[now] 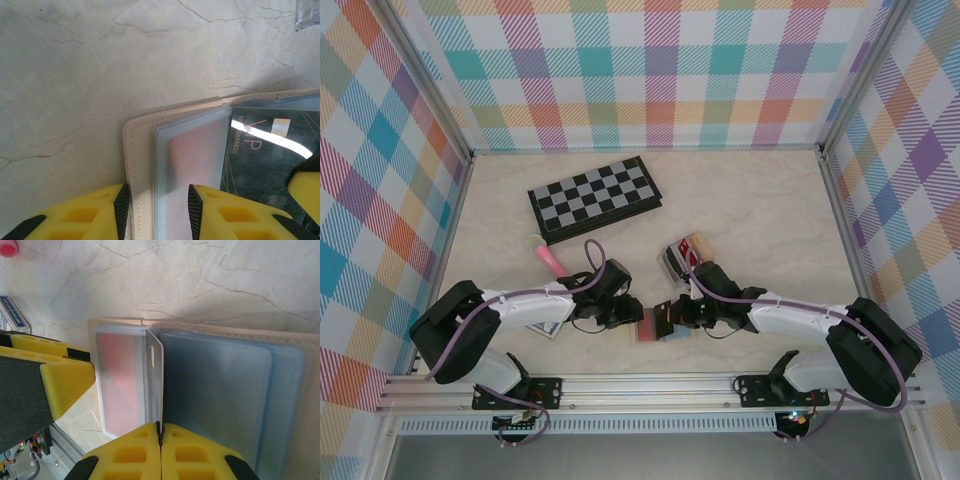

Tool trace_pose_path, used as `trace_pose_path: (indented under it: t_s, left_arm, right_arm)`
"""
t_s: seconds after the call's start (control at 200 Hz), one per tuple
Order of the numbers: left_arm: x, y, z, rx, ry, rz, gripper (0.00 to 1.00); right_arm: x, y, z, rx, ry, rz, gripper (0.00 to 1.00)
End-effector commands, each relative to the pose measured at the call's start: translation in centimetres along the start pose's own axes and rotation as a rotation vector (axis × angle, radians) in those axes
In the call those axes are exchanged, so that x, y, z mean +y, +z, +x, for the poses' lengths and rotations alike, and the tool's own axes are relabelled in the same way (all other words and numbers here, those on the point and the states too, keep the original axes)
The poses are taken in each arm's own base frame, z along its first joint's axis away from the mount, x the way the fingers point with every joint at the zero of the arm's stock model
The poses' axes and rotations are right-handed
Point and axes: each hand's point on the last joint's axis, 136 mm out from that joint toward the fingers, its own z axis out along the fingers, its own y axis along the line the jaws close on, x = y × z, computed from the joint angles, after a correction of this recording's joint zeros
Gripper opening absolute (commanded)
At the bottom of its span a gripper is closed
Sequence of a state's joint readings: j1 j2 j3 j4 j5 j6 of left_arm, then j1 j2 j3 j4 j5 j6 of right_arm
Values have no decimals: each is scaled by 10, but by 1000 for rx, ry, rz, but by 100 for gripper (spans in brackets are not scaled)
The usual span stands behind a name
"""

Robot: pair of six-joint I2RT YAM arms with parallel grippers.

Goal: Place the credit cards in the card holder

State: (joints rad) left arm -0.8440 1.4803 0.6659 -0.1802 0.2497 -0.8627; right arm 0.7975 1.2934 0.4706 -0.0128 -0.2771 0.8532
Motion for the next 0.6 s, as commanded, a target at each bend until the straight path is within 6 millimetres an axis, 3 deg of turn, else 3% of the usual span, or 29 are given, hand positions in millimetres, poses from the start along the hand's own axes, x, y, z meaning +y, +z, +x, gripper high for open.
trace_pose_path:
  t_s: [0.0, 0.595]
  left_arm:
    - [1, 4, 5, 17, 17, -10, 37]
    - [3, 4, 5, 13, 3, -11, 33]
  right_arm:
    - [-10, 6, 10, 23, 12, 20, 5]
    - [-2, 16, 14, 50, 76, -55, 8]
